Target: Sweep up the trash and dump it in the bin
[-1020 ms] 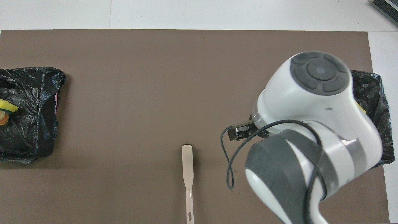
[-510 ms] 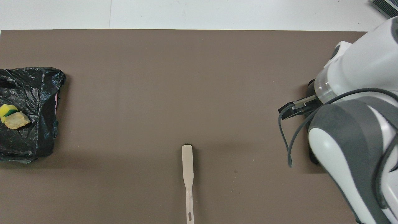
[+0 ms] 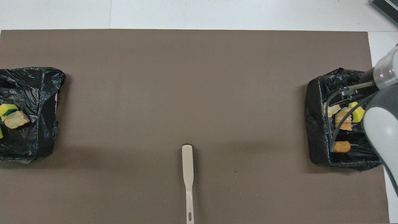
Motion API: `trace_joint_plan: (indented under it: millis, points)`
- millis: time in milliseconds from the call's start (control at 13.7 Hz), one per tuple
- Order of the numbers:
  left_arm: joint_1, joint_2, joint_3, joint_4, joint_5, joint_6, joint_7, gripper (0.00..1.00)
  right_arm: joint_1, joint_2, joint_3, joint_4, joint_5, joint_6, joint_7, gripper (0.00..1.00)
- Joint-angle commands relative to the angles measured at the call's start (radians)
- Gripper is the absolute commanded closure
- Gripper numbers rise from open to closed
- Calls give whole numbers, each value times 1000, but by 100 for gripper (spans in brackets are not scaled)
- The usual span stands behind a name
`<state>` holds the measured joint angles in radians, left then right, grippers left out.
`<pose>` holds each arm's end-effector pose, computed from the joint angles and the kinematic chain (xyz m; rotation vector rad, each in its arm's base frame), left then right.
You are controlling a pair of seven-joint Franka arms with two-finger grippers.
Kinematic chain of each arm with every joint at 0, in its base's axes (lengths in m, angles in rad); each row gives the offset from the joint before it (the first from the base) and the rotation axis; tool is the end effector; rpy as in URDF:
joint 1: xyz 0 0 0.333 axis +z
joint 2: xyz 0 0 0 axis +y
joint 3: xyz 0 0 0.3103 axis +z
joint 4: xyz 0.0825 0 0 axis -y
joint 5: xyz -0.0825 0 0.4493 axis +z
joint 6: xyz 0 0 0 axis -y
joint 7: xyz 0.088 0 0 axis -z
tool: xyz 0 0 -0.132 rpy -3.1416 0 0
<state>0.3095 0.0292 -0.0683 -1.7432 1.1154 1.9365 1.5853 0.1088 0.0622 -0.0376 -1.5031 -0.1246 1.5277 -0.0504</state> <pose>0.6278 0.2398 0.5660 -1.4657 1.6525 0.9229 0.6330 0.0289 0.5884 3.0085 0.1786 -0.0546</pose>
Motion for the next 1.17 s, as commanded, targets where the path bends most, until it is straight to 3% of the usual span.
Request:
trace_joint_plan:
  millis: [0, 219, 437, 801, 1093]
  points:
    - [-50, -5, 7, 33, -34, -37, -16, 100, -21, -35, -25, -6, 55, -21, 10, 0]
    - [-101, -6, 5, 34, -129, -80, -36, 100, -32, -53, -33, -20, 74, -32, 18, 0]
    - [-133, -17, 4, 21, -322, -148, -143, 100, -31, -93, -33, -78, 77, -35, 46, 0]
    - [-181, -37, -1, -1, -521, -238, -329, 100, -31, -97, -33, -83, 88, -31, 41, 0]
    - [-300, -37, -2, -12, -699, -298, -696, 100, -31, -93, -31, -77, 86, -31, 43, 0]
